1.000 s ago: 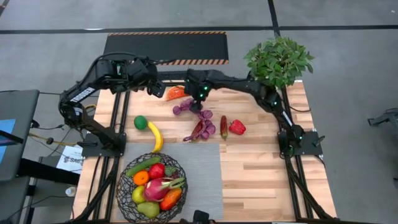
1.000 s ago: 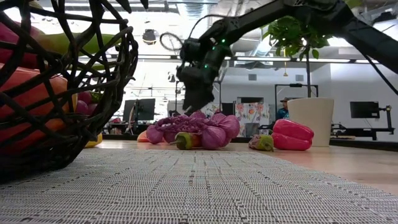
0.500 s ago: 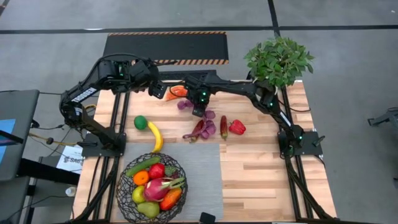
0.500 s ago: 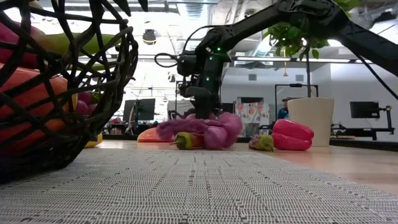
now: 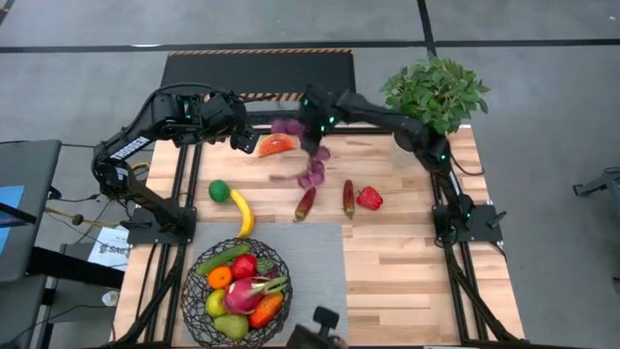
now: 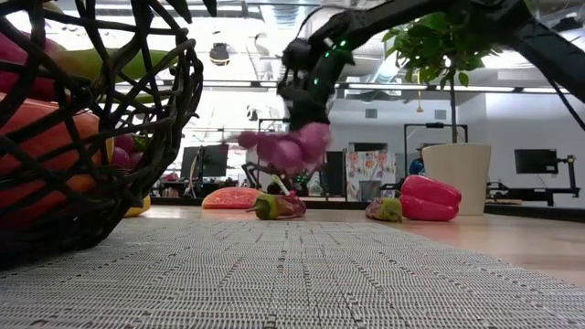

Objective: Build produce basket
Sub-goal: Move the purple garlic to the center of the table

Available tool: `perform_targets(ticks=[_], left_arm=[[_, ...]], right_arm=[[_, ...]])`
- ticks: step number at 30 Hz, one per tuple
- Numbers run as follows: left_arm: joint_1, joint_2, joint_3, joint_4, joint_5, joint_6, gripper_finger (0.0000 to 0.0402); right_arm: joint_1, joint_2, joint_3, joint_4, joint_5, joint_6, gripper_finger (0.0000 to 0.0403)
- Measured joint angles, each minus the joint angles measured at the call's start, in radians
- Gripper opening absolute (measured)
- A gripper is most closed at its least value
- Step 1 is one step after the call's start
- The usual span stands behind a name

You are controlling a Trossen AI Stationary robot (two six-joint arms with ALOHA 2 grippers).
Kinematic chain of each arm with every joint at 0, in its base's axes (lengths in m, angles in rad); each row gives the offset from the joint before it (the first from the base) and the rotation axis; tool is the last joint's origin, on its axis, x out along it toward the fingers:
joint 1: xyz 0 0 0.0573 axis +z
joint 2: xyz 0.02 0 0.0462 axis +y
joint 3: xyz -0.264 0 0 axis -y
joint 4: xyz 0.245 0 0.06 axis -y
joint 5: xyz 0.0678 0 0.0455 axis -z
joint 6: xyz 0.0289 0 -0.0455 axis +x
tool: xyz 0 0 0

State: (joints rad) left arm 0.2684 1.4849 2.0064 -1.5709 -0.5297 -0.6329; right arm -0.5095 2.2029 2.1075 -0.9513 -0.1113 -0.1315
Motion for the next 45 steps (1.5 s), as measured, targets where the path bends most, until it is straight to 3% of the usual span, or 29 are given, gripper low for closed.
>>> perform_targets(ticks=[10, 16, 22, 26, 31, 35, 38, 41, 45], left_arm=[[0.0, 0.0, 0.0, 0.0, -0.023, -0.018, 0.0297], [0.0, 0.0, 0.0, 0.0, -0.058, -0.027, 0.0297], [0.003, 0.0, 0.0, 0.0, -0.074, -0.028, 0.0297], [0.004, 0.0, 0.0, 0.0, -0.079, -0.03, 0.0297], [0.006, 0.0, 0.0, 0.0, -0.079, -0.018, 0.0297], [0.007, 0.0, 0.0, 0.0, -0.079, -0.002, 0.0297], [0.007, 0.0, 0.0, 0.0, -0.076, 0.003, 0.0297], [0.007, 0.0, 0.0, 0.0, -0.073, 0.019, 0.0297], [0.009, 0.0, 0.0, 0.0, -0.082, 0.044, 0.0297]], right_arm=[[-0.113, -0.069, 0.001, 0.468, 0.164, 0.011, 0.0142], [-0.141, 0.021, 0.003, 0.676, 0.202, -0.002, 0.0142], [-0.14, 0.159, 0.068, 0.685, 0.283, -0.114, 0.0142], [-0.135, 0.261, 0.183, 0.553, 0.318, -0.194, 0.0142], [-0.128, 0.259, 0.25, 0.465, 0.295, -0.24, 0.0142], [-0.112, 0.261, 0.242, 0.259, 0.195, -0.286, 0.0142], [-0.089, 0.252, 0.24, 0.138, 0.054, -0.303, 0.0142], [-0.068, 0.197, 0.243, 0.131, 0.02, -0.304, 0.0148], [-0.056, 0.14, 0.245, 0.267, 0.03, -0.262, 0.0147]])
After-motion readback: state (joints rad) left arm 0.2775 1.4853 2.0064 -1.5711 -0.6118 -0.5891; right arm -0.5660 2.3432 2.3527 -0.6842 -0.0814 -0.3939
